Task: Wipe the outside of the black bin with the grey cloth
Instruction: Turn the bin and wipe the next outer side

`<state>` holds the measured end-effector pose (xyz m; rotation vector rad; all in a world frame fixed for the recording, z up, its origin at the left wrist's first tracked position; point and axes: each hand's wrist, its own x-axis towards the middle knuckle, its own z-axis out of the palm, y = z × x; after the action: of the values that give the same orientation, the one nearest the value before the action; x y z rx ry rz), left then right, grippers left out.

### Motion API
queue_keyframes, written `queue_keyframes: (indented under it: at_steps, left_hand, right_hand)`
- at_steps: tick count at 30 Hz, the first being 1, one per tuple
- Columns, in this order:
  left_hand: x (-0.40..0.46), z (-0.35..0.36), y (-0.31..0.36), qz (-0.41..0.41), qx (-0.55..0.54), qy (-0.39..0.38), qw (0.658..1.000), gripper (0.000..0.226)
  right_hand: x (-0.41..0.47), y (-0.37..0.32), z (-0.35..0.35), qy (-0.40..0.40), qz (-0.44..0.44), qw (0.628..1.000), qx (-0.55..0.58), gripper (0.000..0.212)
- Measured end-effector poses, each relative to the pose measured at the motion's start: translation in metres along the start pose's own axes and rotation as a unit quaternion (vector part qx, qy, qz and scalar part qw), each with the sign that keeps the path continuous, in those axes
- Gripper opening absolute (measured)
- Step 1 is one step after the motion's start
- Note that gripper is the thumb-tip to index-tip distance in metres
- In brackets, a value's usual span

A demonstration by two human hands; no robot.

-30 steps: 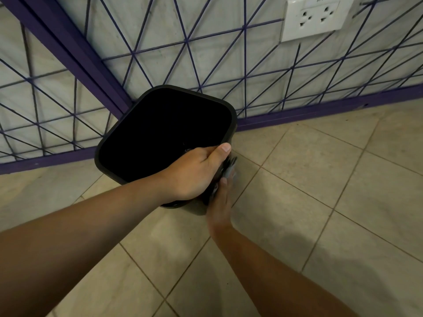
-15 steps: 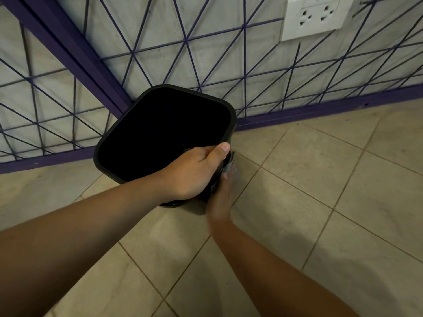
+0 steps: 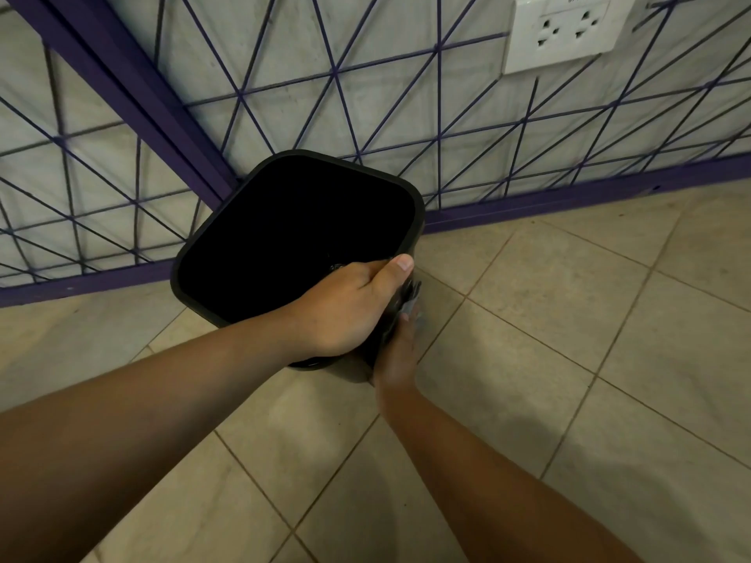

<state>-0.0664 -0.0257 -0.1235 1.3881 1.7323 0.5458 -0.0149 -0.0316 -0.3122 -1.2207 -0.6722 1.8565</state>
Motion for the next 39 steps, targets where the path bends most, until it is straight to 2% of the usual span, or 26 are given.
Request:
queue_keyframes:
  at_steps: [5, 8, 10, 12, 14, 17, 21, 23, 25, 28, 31, 33, 36, 39]
  left_hand:
    - [-0.001, 0.0, 0.002, 0.01, -0.001, 0.002, 1.0, 0.057]
    - [-0.001, 0.0, -0.001, 0.01, -0.003, 0.004, 1.0, 0.05]
    - [-0.001, -0.001, -0.002, 0.004, -0.019, -0.003, 1.0, 0.048]
    - [0.0, -0.002, -0.003, 0.007, -0.026, -0.009, 1.0, 0.048]
    - [0.0, -0.002, -0.002, 0.016, -0.017, -0.009, 1.0, 0.048]
    - [0.0, -0.001, -0.003, 0.013, -0.003, -0.005, 1.0, 0.052]
    - [0.001, -0.001, -0.003, 0.003, -0.035, -0.021, 0.999, 0.05]
    - [0.0, -0.001, -0.002, 0.008, -0.031, -0.009, 0.999, 0.049]
    - [0.0, -0.001, -0.002, 0.002, -0.023, -0.005, 1.0, 0.051]
    - [0.0, -0.001, -0.002, -0.004, -0.04, -0.016, 0.999, 0.05]
    - [0.001, -0.001, -0.003, -0.003, -0.03, -0.008, 1.0, 0.05]
    - [0.001, -0.001, -0.002, -0.001, -0.023, -0.007, 1.0, 0.049]
    - [0.0, -0.001, -0.001, -0.005, -0.025, -0.004, 1.0, 0.049]
    - [-0.001, -0.001, 0.001, -0.003, -0.031, -0.003, 1.0, 0.048]
  right_hand:
    - [-0.03, -0.022, 0.0, -0.023, -0.098, 0.994, -0.049, 0.09]
    - [-0.014, -0.012, -0.004, -0.015, -0.064, 0.997, -0.043, 0.098]
    - [-0.016, -0.024, 0.001, 0.002, -0.053, 0.998, -0.033, 0.086]
    - [-0.028, -0.033, 0.008, 0.012, -0.087, 0.995, -0.042, 0.079]
    - [-0.037, -0.028, 0.009, 0.002, -0.119, 0.992, -0.048, 0.082]
    - [-0.019, -0.018, 0.004, 0.002, -0.091, 0.994, -0.052, 0.087]
    - [-0.023, -0.025, 0.004, -0.008, -0.114, 0.992, -0.05, 0.076]
    - [-0.033, -0.019, 0.004, -0.023, -0.132, 0.989, -0.066, 0.085]
    - [-0.02, -0.008, -0.001, -0.02, -0.108, 0.992, -0.06, 0.094]
    - [-0.011, -0.018, 0.0, 0.004, -0.073, 0.996, -0.046, 0.087]
    - [-0.034, -0.026, 0.008, -0.001, -0.126, 0.989, -0.078, 0.082]
    - [-0.032, -0.022, 0.006, 0.006, -0.125, 0.988, -0.092, 0.085]
    - [-0.018, -0.027, 0.0, -0.003, -0.065, 0.996, -0.068, 0.084]
    - [-0.03, -0.031, 0.003, -0.012, -0.097, 0.993, -0.065, 0.087]
